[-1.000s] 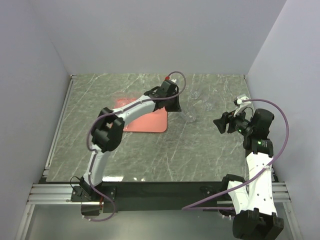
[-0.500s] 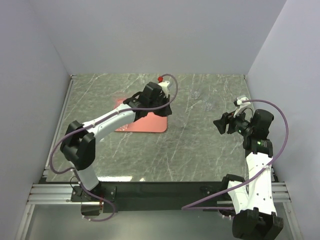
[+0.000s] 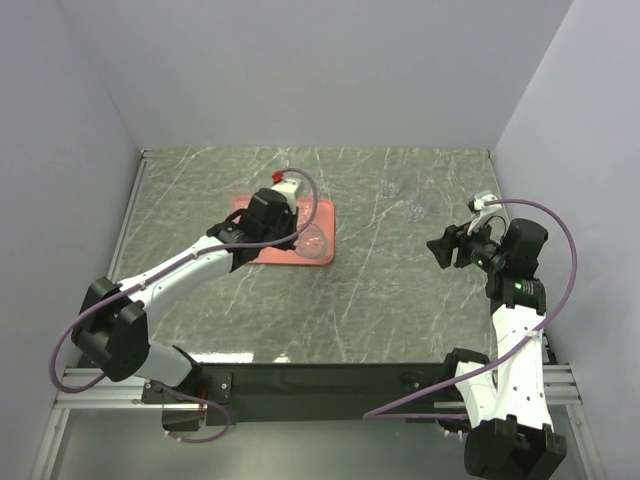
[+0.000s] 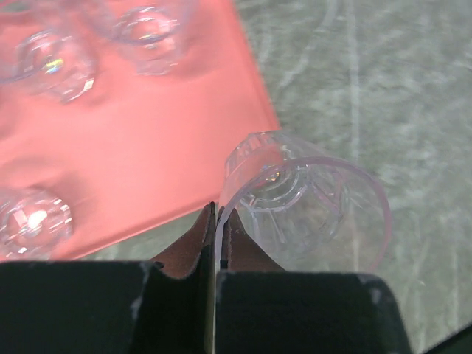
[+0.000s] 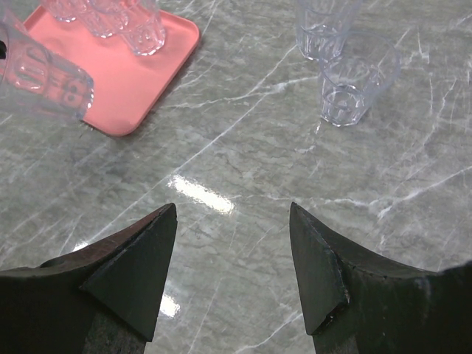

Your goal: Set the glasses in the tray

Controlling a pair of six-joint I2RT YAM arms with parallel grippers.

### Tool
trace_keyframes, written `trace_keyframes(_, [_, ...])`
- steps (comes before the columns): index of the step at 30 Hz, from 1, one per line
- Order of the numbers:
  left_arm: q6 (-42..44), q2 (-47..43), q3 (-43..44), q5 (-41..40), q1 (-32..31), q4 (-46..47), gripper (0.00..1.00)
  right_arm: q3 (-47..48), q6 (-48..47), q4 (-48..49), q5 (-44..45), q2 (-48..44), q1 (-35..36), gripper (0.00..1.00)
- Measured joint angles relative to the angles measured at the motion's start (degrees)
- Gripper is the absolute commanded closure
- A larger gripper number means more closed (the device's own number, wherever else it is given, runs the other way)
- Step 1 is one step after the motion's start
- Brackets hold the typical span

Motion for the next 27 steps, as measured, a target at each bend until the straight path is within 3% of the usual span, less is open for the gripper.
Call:
trace_keyframes(8, [-1.8, -0.9, -3.1, -4.1, 6.3, -0.2, 1.00, 0.0, 0.0, 0.0, 0.0, 0.0, -0.1, 0.31])
trace_keyframes(22, [-0.4, 5.1, -1.8, -10.6, 8.7, -2.5, 1.00, 0.0, 0.0, 0.0, 0.0, 0.0, -0.1, 0.31])
trace_keyframes(27, [-0.2, 7.5, -0.6, -11.3, 8.7, -3.3, 0.94, 0.0, 0.0, 0.0, 0.0, 0.1, -0.1, 0.31])
